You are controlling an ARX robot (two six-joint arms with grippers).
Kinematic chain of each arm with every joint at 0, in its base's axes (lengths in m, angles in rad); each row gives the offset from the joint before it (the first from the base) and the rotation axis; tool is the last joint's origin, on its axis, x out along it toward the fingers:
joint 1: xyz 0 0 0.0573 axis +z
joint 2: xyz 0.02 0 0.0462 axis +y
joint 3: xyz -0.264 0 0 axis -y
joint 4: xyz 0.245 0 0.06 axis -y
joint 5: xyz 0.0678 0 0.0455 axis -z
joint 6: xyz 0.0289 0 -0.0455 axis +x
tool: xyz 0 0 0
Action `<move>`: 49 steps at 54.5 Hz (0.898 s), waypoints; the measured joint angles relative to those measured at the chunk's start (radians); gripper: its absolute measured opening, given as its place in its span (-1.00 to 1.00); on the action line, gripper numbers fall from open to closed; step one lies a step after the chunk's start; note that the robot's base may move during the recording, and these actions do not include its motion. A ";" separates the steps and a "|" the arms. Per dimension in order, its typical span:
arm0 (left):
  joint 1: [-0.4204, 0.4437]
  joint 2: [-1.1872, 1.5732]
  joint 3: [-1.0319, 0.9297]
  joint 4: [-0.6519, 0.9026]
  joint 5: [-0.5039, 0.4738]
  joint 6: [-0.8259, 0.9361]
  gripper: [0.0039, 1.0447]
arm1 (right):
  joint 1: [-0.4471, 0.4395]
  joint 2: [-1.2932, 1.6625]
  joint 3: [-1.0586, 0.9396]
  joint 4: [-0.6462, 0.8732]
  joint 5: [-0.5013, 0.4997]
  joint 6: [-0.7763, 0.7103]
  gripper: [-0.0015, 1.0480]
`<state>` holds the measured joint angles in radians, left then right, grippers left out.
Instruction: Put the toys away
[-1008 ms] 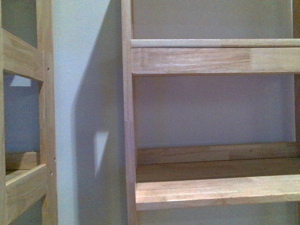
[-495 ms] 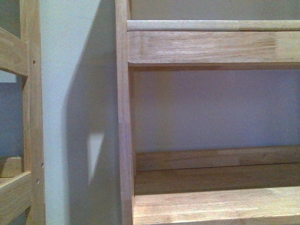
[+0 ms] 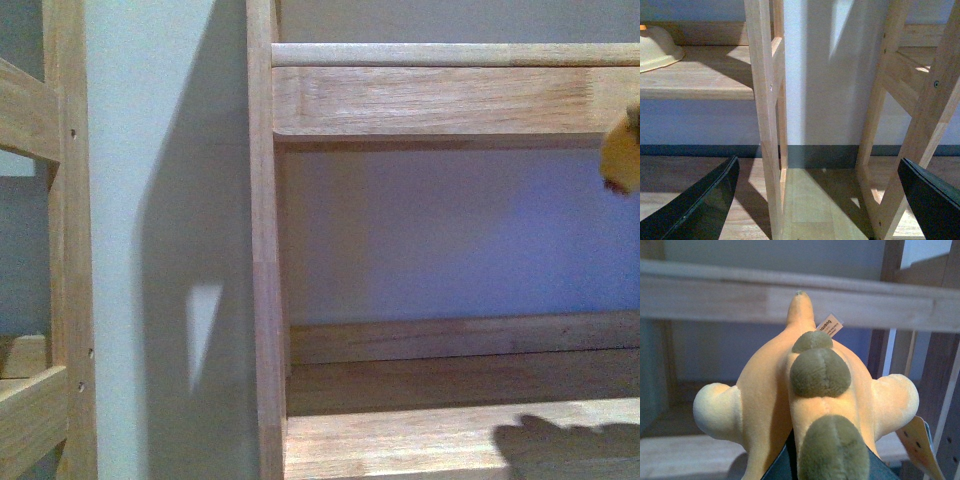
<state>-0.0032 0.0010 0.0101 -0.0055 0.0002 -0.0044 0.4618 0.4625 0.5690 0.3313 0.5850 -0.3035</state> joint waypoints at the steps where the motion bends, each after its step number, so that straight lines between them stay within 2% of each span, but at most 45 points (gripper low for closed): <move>1: 0.000 0.000 0.000 0.000 0.000 0.000 0.88 | 0.004 0.008 0.013 0.004 0.000 -0.008 -0.88; 12: 0.000 0.000 0.000 0.000 0.000 0.000 0.88 | 0.012 0.119 0.208 0.037 -0.045 -0.122 -0.88; 20: 0.000 0.000 0.000 0.000 0.000 0.000 0.88 | -0.088 0.171 0.333 -0.003 -0.162 -0.140 -0.88; 26: 0.000 0.000 0.000 0.000 0.000 0.000 0.88 | -0.233 0.203 0.425 -0.060 -0.293 -0.101 -0.88; 30: 0.000 0.000 0.000 0.000 0.000 0.000 0.88 | -0.364 0.227 0.484 -0.091 -0.418 -0.034 -0.88; 38: 0.000 0.000 0.000 0.000 0.000 0.000 0.88 | -0.710 0.300 0.614 -0.127 -0.726 0.175 -0.88; 40: 0.000 0.000 0.000 0.000 0.000 0.000 0.88 | -0.779 0.327 0.643 -0.114 -0.773 0.219 -0.88; 43: 0.000 0.000 0.000 0.000 0.000 0.000 0.88 | -0.862 0.386 0.702 -0.090 -0.825 0.293 -0.88; 49: 0.000 0.000 0.000 0.000 0.000 0.000 0.88 | -0.905 0.572 0.846 -0.063 -0.843 0.424 -0.88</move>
<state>-0.0032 0.0010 0.0101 -0.0055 0.0002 -0.0044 -0.4435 1.0348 1.4151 0.2680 -0.2584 0.1204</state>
